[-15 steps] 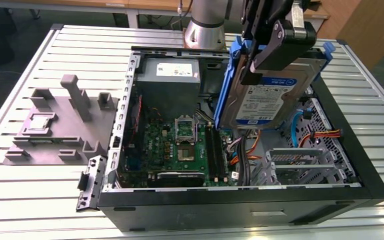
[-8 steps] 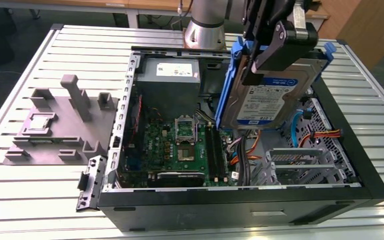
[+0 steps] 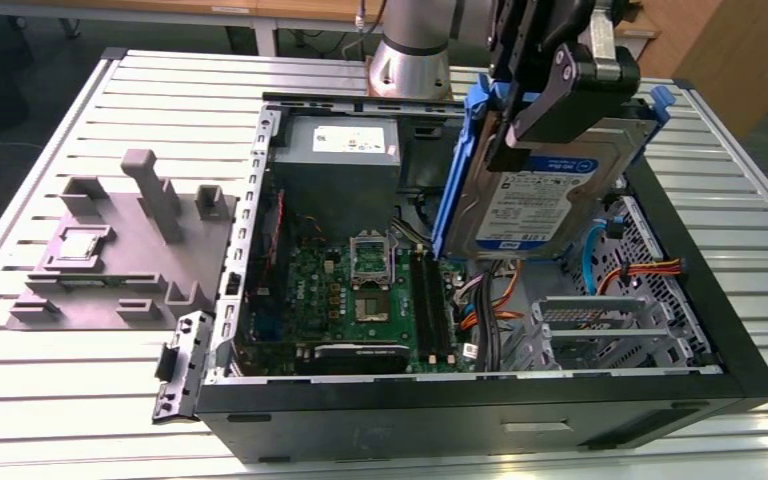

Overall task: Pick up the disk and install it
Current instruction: 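Insert the disk into the insertion slot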

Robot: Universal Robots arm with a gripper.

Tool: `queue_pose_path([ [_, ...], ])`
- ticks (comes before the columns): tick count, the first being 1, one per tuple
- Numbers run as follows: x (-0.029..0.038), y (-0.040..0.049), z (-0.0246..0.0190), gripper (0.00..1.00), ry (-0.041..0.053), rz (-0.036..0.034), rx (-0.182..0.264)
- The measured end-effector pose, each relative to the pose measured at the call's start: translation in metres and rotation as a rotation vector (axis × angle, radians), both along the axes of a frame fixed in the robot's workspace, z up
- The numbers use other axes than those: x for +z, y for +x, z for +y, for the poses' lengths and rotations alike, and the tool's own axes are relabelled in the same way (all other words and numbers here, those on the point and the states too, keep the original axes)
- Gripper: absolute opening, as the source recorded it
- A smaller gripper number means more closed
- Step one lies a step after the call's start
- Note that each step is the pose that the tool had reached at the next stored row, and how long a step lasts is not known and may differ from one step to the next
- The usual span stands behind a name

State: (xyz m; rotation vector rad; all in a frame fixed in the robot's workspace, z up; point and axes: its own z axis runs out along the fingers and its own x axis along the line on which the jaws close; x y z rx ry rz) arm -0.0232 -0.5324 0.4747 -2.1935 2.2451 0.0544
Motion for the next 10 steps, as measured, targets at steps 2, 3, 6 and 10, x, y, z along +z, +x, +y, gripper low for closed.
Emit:
queue_pose_path([
  [2,-0.0001,0.0005,0.0000,0.37,0.0000,0.0000,0.000],
  [3,-0.0002,0.0007,0.0000,0.37,0.0000,0.0000,0.000],
  [6,-0.0005,0.0014,0.0000,0.37,0.0000,0.0000,0.000],
  [10,-0.0008,0.0024,0.0000,0.37,0.0000,0.0000,0.000],
])
